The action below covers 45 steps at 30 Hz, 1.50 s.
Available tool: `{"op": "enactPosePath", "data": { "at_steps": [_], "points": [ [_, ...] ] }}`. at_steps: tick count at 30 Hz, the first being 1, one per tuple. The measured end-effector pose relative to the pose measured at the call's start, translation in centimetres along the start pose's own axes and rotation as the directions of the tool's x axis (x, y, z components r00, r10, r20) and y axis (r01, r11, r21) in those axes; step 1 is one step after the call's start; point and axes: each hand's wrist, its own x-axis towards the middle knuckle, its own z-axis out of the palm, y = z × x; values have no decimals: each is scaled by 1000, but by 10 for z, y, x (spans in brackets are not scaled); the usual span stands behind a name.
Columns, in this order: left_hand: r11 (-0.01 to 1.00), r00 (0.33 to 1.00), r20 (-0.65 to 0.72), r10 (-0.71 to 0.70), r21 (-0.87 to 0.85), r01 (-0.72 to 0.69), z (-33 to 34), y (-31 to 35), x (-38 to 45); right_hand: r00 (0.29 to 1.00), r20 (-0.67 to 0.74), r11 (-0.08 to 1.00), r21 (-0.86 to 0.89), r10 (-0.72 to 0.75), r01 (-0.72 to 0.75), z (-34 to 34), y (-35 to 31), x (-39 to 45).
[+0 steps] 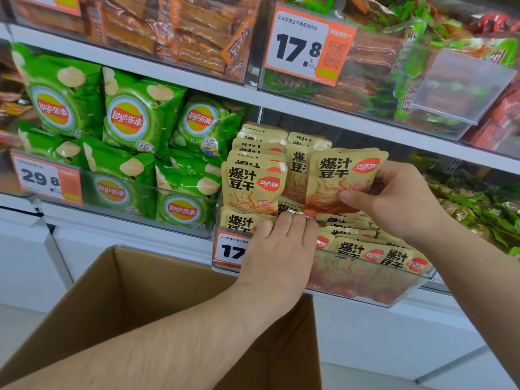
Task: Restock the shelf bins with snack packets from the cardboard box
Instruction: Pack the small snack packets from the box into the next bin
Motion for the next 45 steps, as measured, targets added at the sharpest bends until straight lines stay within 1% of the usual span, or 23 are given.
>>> {"op": "enactPosePath", "data": {
  "at_steps": [3,4,8,11,16,20,24,27,30,35,43,45],
  "points": [
    [1000,1000,0,-11,-9,11,0,0,0,999,-32,996,81,-35,38,1,-7,-3],
    [1000,1000,-2,-13,-10,13,0,0,0,999,-30,997,68,-33,35,2,-8,-3],
    [1000,1000,-7,-3,2,3,0,0,0,1000,12,995,-96,-12,13,13,-6,-3],
    [1000,1000,-3,-8,2,8,0,0,0,1000,21,996,-90,1,1,24,-5,-2],
    [1000,1000,0,-15,7,15,-2,2,1,985,43,986,5,168,-168,41,3,2],
    [1000,1000,12,-20,11,20,-3,1,1,967,49,963,90,249,-253,45,3,8],
    [1000,1000,7,-18,3,18,-3,0,3,967,37,966,40,254,-255,45,3,10],
    [1000,1000,1,-9,-5,9,-4,0,3,961,65,963,17,268,-270,42,1,10],
    [1000,1000,-7,-9,-6,9,-5,0,3,958,60,958,34,281,-283,37,-1,9],
    [1000,1000,-13,-9,-8,9,-3,0,3,958,13,953,-104,288,-285,42,-3,9],
    [1000,1000,-29,9,10,-9,-1,-1,3,951,-1,950,-50,308,-308,48,-3,8],
    [1000,1000,4,6,4,-6,-2,-1,2,945,14,945,-31,326,-326,48,-6,7]
  ]
}}
